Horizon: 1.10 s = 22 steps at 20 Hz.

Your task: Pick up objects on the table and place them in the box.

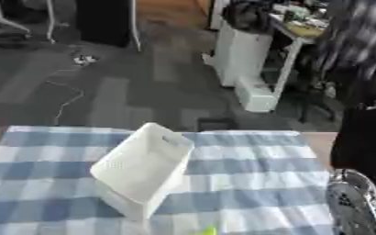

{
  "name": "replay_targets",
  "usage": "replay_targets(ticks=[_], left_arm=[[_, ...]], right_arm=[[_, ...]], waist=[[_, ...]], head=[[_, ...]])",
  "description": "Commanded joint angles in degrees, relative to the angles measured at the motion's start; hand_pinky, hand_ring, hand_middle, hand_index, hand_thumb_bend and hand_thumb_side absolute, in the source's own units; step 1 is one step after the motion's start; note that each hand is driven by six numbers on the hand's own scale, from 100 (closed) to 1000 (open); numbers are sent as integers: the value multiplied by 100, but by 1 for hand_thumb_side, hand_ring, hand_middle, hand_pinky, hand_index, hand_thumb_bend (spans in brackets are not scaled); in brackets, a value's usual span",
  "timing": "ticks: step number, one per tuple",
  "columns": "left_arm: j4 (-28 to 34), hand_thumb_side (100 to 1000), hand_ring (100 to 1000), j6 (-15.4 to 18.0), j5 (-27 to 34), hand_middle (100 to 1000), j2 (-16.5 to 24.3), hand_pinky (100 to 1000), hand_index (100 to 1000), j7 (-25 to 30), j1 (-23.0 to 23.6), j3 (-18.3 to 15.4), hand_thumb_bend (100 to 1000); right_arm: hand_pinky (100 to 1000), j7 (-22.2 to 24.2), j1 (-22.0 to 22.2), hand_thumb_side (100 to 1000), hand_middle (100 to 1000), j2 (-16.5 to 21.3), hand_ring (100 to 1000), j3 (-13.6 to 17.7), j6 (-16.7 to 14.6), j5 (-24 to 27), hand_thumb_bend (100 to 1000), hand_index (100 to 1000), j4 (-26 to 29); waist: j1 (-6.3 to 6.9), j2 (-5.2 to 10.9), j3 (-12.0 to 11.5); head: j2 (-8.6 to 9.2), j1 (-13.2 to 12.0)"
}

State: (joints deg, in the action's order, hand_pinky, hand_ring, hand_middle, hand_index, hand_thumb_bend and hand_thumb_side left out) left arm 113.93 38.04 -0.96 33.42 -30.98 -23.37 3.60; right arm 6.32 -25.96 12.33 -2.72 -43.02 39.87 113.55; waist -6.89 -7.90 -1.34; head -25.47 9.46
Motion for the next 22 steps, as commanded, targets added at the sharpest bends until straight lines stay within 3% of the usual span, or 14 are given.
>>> replay_targets(ticks=[1,7,9,12,16,22], left_arm=[[66,979,651,33,-1,737,161,675,720,-53,-47,-49,103],[66,979,672,-36,-10,751,165,656,730,-12,-44,-36,123],[66,973,691,-237,-37,779,155,567,742,104,-25,4,123],[66,979,727,-854,-216,824,149,397,771,497,21,66,157],[66,1000,778,-1459,-721,870,226,149,800,1194,245,239,200],[66,1000,789,-1612,-1550,865,349,100,798,1862,633,646,220]], right_arm=[[346,18,-58,963,599,119,483,37,23,7,100,699,104],[349,-2,-63,963,598,114,482,72,-1,-1,100,697,104],[351,-49,-47,964,597,101,482,131,-20,-25,100,699,104],[353,-181,-37,964,598,65,482,246,-39,-102,100,702,104],[354,-367,-48,963,601,28,483,310,37,-226,100,713,104],[358,-622,-116,963,601,-40,483,330,160,-362,100,716,104]], waist=[[25,60,11],[35,75,13],[41,86,22],[50,89,63],[91,81,123],[175,116,235]], head=[[-31,-68],[-163,-98],[-409,-113],[-731,-7],[-861,50],[-1144,-313]])
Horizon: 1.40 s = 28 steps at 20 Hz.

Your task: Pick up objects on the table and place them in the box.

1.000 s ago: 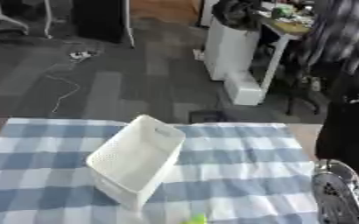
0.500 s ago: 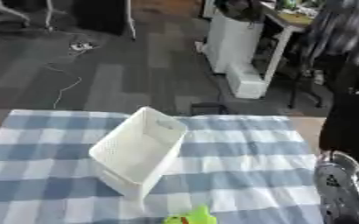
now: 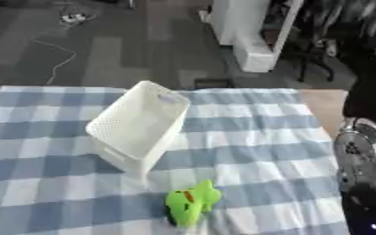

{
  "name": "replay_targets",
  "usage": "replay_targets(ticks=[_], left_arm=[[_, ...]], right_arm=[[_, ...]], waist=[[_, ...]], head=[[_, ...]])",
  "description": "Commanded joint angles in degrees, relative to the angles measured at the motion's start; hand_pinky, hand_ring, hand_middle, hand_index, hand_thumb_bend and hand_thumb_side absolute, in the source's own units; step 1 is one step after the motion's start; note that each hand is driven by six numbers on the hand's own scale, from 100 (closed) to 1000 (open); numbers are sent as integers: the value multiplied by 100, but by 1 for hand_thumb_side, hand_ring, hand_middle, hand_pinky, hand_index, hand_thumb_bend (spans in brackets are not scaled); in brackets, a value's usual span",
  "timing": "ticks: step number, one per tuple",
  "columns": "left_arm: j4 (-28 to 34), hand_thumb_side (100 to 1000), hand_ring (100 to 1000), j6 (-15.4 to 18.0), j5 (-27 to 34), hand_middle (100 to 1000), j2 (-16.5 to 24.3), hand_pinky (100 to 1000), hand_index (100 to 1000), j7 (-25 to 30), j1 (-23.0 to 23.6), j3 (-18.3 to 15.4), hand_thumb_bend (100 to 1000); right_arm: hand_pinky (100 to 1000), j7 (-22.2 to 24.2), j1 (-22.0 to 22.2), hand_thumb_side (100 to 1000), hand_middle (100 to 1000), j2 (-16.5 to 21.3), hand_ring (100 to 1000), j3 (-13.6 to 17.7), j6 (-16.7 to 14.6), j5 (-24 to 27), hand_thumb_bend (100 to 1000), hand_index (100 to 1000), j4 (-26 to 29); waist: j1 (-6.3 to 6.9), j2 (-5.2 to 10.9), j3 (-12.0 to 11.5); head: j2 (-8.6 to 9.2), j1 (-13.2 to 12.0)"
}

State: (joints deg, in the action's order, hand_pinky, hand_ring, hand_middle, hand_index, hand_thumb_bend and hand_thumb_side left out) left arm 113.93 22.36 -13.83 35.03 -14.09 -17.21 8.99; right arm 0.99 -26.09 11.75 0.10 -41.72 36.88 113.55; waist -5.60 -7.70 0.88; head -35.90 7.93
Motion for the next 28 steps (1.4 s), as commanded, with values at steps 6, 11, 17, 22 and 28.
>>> replay_targets(ticks=[6,11,17,22,28], left_arm=[[66,1000,796,-57,-740,865,167,100,799,443,181,417,237],[66,969,795,-34,-1066,863,126,100,799,709,207,768,271],[66,996,794,-58,-1256,863,59,100,798,1028,148,1115,245],[66,1000,838,-281,-1429,900,74,100,835,1521,-26,1278,239],[66,1000,850,-680,-1670,901,31,100,840,2721,-379,1470,227]], right_arm=[[357,-163,-107,963,601,-2,483,17,49,-117,100,717,104],[356,-161,-85,962,602,1,483,6,50,-122,100,718,104],[356,-146,-91,963,602,-12,483,-3,46,-104,100,718,104],[357,-150,-93,963,601,-26,483,14,34,-99,100,717,104],[358,-154,-105,963,600,-35,483,3,30,-91,100,716,104]], waist=[[58,114,44],[40,111,56],[29,100,89],[29,98,110],[40,107,131]], head=[[-243,-532],[-134,-494],[126,-406],[71,-465],[70,-474]])
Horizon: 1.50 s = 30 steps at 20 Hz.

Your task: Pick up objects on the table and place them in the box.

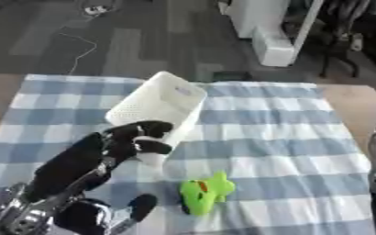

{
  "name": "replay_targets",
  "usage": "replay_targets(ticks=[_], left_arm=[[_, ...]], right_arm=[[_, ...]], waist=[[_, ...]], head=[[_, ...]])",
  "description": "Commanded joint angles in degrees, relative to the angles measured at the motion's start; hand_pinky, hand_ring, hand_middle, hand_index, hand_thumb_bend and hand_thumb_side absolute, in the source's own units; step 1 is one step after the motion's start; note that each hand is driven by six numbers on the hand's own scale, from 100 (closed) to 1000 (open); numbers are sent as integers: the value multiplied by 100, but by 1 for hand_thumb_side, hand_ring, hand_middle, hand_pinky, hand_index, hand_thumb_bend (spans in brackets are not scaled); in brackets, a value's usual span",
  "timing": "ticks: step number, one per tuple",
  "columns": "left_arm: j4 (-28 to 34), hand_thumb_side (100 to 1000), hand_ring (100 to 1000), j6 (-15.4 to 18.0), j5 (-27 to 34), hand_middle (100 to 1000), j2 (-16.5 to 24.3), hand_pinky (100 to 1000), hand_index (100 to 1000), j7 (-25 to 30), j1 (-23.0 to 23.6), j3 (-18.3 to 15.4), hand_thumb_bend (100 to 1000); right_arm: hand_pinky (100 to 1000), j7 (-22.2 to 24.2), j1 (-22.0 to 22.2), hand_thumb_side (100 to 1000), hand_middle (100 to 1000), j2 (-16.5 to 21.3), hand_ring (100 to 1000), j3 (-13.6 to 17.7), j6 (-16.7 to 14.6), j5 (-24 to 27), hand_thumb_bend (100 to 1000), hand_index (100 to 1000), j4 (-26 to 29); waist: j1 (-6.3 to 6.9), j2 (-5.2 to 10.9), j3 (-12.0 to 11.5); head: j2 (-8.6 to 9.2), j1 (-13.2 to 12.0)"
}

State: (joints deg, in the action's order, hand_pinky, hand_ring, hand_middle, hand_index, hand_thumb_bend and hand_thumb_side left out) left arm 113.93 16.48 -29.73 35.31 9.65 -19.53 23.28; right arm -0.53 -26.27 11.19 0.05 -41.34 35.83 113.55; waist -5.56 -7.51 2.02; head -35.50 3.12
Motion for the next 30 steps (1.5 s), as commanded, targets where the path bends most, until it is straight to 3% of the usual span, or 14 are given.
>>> replay_targets(ticks=[1,5,12,21,30], left_arm=[[66,1000,851,-111,-110,900,-5,100,840,466,-221,66,226],[66,1000,867,-137,-211,904,-30,100,843,783,-405,142,220],[66,1000,998,-242,-257,961,-75,100,856,1105,-638,233,264],[-14,1000,1000,-123,-456,1000,-162,100,926,1746,-875,323,300],[-303,1000,1000,-74,-460,1000,-341,100,932,1882,-1117,372,307]], right_arm=[[358,2,-91,963,600,20,483,1,-8,17,100,716,104],[358,24,-102,963,600,16,483,-18,-5,36,100,716,104],[358,56,-119,963,599,3,483,-33,-4,69,100,716,104],[357,91,-123,963,600,-4,483,-53,3,102,100,716,104],[356,133,-127,962,600,-20,483,-67,15,140,100,716,104]], waist=[[39,88,20],[44,84,33],[44,77,53],[34,75,59],[12,62,69]], head=[[32,3],[34,16],[6,24],[37,20],[95,-28]])
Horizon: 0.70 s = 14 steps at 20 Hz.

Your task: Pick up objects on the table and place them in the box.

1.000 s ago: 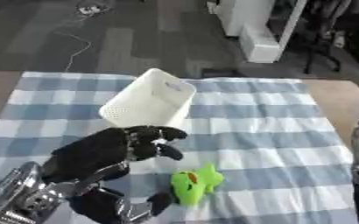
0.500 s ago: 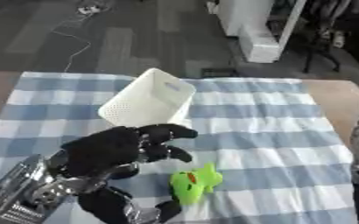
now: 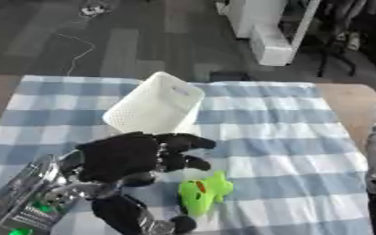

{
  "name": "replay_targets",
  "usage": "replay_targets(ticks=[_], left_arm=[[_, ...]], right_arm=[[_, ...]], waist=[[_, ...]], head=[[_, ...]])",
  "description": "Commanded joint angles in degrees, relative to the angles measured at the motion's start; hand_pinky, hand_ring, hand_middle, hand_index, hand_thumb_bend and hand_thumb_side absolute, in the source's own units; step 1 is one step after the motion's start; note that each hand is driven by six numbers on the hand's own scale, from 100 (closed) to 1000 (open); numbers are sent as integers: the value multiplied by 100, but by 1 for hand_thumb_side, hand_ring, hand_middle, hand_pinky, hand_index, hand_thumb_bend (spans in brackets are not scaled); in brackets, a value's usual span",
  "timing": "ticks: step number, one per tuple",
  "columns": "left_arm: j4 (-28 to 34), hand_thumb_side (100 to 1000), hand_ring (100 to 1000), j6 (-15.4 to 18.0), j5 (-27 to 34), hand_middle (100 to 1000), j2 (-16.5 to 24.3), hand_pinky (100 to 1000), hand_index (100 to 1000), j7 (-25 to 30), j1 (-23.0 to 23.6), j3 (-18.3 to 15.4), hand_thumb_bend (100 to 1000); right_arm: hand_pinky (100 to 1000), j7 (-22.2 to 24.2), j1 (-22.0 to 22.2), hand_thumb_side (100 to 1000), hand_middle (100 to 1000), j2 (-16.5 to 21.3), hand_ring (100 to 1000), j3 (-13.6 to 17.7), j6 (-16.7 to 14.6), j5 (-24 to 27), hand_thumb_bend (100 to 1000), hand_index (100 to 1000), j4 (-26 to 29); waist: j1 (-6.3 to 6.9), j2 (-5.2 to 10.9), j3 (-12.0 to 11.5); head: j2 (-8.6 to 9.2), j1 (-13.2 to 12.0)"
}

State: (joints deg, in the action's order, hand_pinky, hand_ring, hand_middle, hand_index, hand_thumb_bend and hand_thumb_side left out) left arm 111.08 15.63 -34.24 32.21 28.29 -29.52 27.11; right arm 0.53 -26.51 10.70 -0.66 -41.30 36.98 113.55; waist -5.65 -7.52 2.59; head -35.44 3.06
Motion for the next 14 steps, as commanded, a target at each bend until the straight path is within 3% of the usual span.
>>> replay_targets(ticks=[1,14], left_arm=[[-54,1000,1000,12,-4,1000,-52,100,932,10,-132,-13,306],[-626,982,1000,34,155,1000,-306,100,930,-155,-368,31,317]], right_arm=[[357,31,-106,962,600,25,483,4,11,30,100,716,104],[357,63,-124,962,600,-8,483,-7,15,83,100,717,104]], waist=[[18,61,16],[-14,44,47]], head=[[95,-23],[160,-30]])
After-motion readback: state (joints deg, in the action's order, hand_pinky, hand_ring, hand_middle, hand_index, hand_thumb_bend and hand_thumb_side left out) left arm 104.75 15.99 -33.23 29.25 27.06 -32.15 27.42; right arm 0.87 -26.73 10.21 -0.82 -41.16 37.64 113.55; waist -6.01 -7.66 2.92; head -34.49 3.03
